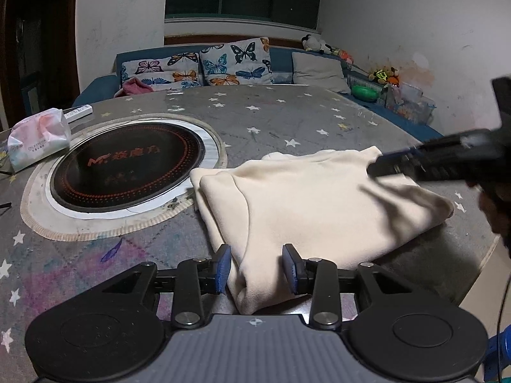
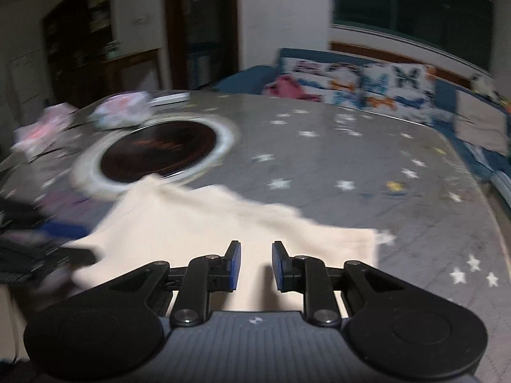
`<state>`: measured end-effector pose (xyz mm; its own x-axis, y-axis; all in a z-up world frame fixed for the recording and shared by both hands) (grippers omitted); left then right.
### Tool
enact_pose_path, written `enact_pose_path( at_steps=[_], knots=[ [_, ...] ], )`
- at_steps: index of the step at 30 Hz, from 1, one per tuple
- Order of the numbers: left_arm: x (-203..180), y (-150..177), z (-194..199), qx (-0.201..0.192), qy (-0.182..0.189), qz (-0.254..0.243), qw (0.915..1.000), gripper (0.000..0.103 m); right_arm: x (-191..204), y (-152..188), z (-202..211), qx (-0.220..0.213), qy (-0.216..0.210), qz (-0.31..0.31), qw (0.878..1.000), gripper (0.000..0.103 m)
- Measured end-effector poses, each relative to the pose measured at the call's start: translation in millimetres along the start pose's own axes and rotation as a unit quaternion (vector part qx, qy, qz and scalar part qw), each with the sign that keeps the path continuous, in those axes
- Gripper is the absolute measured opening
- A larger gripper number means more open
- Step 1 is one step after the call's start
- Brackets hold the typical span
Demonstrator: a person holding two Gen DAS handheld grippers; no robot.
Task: Fold clothes
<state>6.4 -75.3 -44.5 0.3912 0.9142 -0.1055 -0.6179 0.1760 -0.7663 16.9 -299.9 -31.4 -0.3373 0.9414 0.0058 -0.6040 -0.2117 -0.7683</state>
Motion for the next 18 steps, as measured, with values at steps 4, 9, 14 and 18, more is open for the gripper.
enact_pose_path(
  at_steps=[4,9,14,18],
  knots=[
    [2,1,0,0.003,0.002,0.004,1.0,0.04,-32,0,-23,0.015,0.02,-0.046,0.999,0.02],
    [2,-5,4,-0.001,0.002,0.003,1.0,0.04,-43,-1,-30,0.018,0.031,-0.051,0.998,0.016],
    [5,-9,-1,0.002,-0.006,0.009,0.9999,0.04,-30,-15,-35,0.006,0.026,-0.037,0.999,0.016],
    [10,-7,-3,0.01,-0.005,0.027,0.9996,0.04,-28,-9,-49,0.025,0.043,-0.016,0.999,0.016]
  ],
)
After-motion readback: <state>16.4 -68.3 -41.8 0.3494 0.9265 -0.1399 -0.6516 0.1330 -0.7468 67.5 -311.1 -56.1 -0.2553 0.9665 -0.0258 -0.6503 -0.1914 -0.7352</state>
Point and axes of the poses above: each gripper's, at about its wrist camera, not at the fingertips, and z roughly against the way its jaws point, x to its left, y to its underside, the point moved 10 cm from there along -z, roughly the way its jaws point, and after that the axes turned 2 degrees about y, right-handed, at the moved point
